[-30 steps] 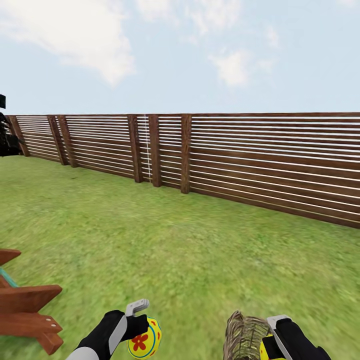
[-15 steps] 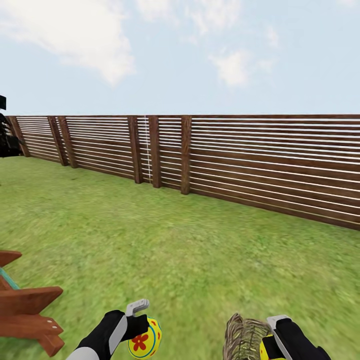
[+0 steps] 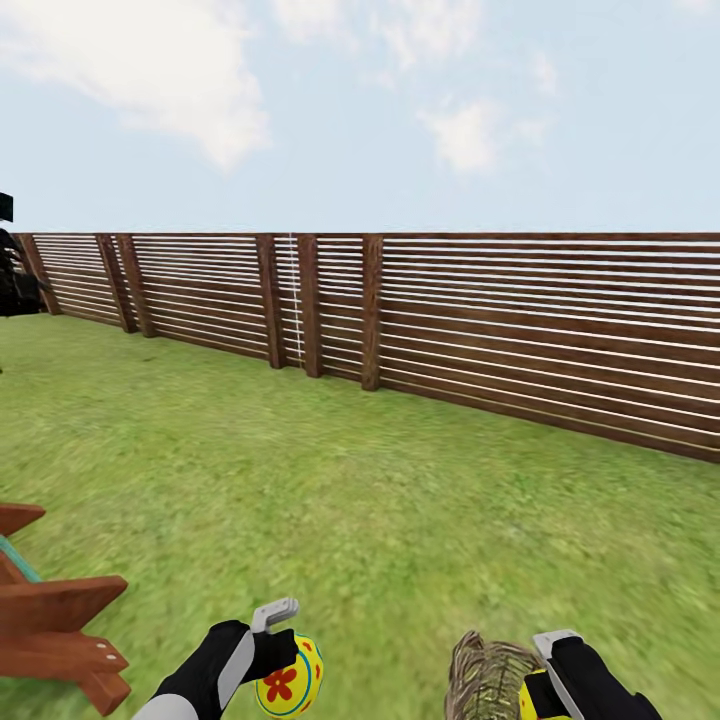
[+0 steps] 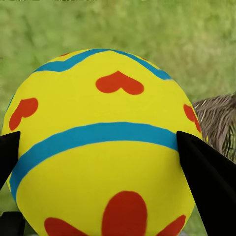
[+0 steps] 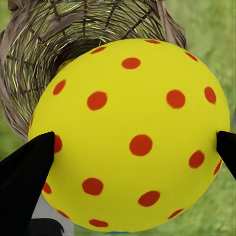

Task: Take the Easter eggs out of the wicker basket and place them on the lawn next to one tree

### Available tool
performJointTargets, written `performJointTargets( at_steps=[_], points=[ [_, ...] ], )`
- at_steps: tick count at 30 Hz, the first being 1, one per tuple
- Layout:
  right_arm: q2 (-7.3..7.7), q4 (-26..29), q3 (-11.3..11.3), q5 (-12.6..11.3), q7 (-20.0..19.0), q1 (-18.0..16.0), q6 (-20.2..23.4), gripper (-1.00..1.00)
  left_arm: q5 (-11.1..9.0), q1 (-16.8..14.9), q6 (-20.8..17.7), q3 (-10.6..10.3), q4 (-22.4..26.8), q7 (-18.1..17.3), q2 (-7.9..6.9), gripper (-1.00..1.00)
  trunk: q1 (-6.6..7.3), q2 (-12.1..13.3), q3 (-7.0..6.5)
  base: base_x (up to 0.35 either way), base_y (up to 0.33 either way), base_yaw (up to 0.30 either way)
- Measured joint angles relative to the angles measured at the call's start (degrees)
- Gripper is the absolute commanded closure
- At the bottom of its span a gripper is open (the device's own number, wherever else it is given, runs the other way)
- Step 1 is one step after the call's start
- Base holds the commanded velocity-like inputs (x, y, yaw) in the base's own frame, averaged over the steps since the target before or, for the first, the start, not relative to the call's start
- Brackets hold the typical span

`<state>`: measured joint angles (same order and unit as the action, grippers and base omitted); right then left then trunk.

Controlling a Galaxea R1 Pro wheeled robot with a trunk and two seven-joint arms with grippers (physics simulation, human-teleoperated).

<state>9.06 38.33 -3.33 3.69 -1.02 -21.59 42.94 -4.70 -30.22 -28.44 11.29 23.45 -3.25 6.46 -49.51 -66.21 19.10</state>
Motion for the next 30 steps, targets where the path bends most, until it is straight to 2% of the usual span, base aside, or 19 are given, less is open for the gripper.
performJointTargets(
  at_steps=[11,14,18,30],
  points=[
    [0.02,0.0,0.0,0.0,0.0,0.0,0.07,1.0,0.0,-0.04,0.0,0.0,0.0,0.01,0.05,1.0,2.42,4.41,-1.98,0.0,0.0,0.0],
    [0.02,0.0,0.0,-0.01,0.0,0.0,0.06,1.0,-0.1,0.0,2.46,0.13,0.0,-0.05,0.0,1.0,2.42,4.43,-1.98,-0.049,0.0,0.0],
    [0.02,0.0,0.01,-0.01,0.0,0.0,0.0,1.0,-0.16,-0.01,3.77,0.06,-2.23,-0.02,0.04,1.0,2.39,4.43,-1.98,-0.307,-0.048,0.0],
    [0.02,0.01,0.01,-0.09,0.0,0.0,0.08,1.0,0.03,-0.01,3.8,0.05,-2.56,0.0,0.36,1.0,2.39,4.43,-1.98,-0.342,-0.102,0.0]
  ],
)
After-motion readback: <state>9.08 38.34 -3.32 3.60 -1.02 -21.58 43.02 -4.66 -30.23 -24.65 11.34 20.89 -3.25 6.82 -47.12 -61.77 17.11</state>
